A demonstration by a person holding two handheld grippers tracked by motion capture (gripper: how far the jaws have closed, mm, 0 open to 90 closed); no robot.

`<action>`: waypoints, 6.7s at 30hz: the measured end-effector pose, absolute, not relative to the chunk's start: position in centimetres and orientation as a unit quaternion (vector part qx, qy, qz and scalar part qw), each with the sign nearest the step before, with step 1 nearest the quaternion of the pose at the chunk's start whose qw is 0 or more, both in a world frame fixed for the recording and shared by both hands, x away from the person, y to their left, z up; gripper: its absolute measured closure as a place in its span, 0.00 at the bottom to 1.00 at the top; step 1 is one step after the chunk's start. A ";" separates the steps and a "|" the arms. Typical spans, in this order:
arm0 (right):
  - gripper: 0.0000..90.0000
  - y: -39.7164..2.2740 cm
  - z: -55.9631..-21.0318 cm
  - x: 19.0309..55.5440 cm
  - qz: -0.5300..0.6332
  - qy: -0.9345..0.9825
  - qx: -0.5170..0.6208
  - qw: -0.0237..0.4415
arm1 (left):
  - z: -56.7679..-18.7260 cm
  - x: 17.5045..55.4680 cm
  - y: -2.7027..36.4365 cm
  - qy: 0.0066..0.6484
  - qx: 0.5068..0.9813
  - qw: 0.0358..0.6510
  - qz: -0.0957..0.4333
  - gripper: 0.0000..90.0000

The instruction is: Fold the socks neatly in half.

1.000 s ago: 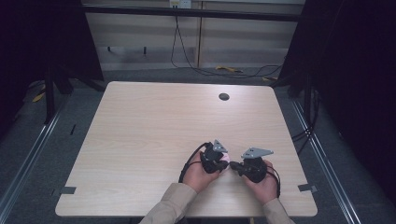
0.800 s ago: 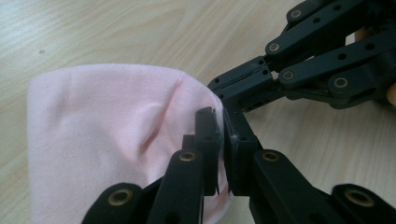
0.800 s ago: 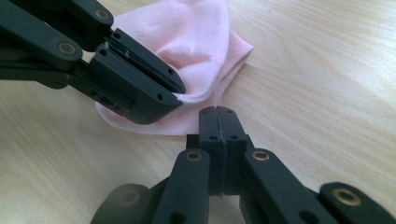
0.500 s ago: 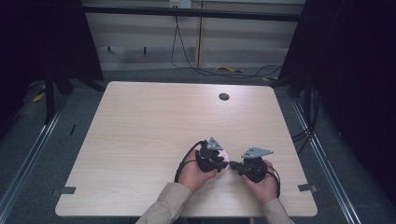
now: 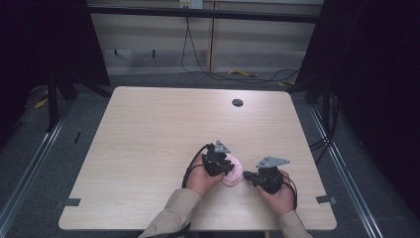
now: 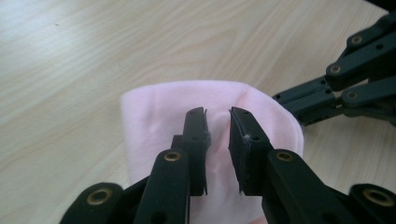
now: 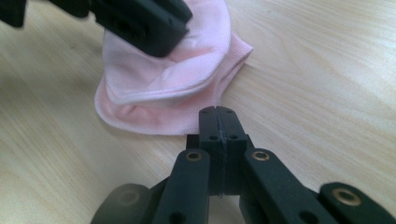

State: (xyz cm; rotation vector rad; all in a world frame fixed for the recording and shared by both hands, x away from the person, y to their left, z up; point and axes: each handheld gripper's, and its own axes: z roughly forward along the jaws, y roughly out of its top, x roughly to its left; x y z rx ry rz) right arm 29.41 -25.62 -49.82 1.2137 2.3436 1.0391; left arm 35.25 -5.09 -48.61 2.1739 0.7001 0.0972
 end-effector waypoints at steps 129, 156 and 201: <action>0.24 -28.5 -48.9 29.6 0.372 0.822 0.415 0.122 | -49.3 32.2 10.0 0.302 0.854 0.421 0.056 0.19; 0.23 -31.2 -49.4 28.4 0.353 0.822 0.428 0.127 | -49.5 32.6 14.4 0.306 0.851 0.421 0.066 0.19; 0.16 -30.8 -50.1 28.3 0.349 0.835 0.394 0.162 | -51.4 32.3 23.1 0.363 0.838 0.387 0.128 0.19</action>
